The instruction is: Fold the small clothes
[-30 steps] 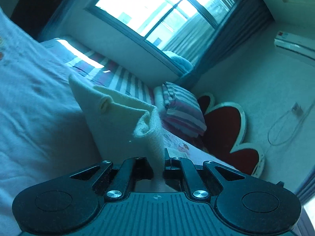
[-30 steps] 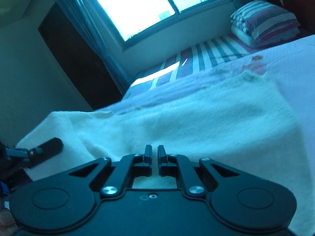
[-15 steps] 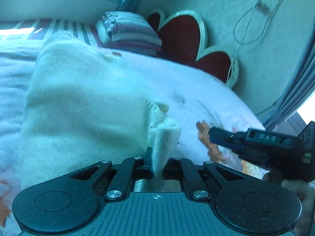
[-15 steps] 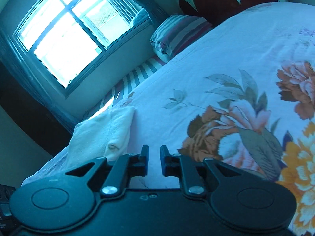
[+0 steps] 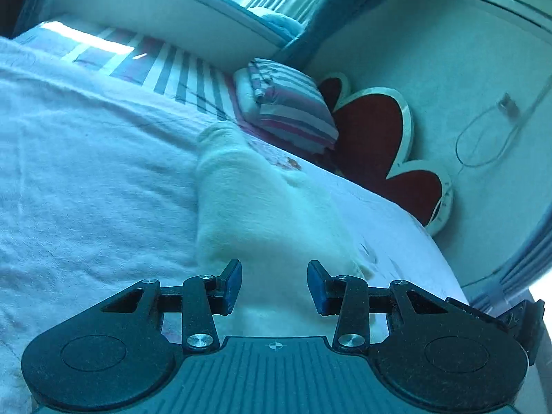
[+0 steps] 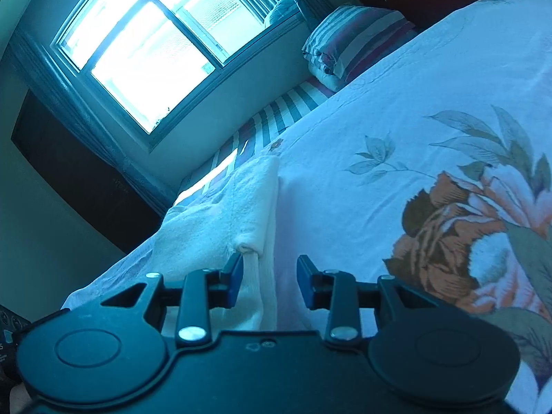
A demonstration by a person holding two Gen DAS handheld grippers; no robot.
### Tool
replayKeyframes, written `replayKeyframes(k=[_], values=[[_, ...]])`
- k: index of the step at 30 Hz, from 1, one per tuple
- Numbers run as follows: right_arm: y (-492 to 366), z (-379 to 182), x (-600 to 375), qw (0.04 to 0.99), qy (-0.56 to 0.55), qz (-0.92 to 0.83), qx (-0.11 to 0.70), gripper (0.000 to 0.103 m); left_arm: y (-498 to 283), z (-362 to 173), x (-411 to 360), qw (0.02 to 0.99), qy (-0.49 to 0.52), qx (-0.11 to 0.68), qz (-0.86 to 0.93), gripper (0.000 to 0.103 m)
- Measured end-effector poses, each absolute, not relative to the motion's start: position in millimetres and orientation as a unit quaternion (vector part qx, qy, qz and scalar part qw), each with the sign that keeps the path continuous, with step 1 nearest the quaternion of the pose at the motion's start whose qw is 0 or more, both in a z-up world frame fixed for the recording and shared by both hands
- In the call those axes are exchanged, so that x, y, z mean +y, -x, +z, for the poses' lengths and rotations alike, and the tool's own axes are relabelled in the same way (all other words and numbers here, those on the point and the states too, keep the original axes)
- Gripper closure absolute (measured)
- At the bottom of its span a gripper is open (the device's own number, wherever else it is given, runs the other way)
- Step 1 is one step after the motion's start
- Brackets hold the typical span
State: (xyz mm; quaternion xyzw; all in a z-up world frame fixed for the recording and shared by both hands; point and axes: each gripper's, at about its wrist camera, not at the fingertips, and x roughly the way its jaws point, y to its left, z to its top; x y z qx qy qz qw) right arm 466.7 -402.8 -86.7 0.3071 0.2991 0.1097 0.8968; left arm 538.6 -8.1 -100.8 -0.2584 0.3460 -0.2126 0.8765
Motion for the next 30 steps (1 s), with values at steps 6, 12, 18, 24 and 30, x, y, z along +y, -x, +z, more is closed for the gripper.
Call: replayKeyframes(k=[6, 12, 18, 24, 30], values=[[-508.8, -87.0, -378.5, 0.906, -0.239, 0.126, 0.327, 0.069, -566.7, -126.3, -11.3, 0.856, 0.287, 0.359, -0.235, 0.062], [-509.3, -84.1, -349.9, 0.901, -0.227, 0.165, 0.331, 0.084, -559.6, -140.9, 3.7, 0.864, 0.288, 0.352, -0.217, 0.062], [-506.6, -70.9, -339.7, 0.911, -0.199, 0.161, 0.322, 0.079, -536.0, -133.1, 18.3, 0.875, 0.267, 0.349, -0.203, 0.062], [-462.1, -55.6, -358.2, 0.921, -0.191, 0.146, 0.305, 0.078, -494.7, -128.2, 2.6, 0.878, 0.222, 0.360, -0.224, 0.034], [-437.0, -84.9, -345.5, 0.910, -0.139, 0.124, 0.371, 0.080, -459.1, -131.8, 1.7, 0.905, 0.133, 0.345, -0.209, 0.039]])
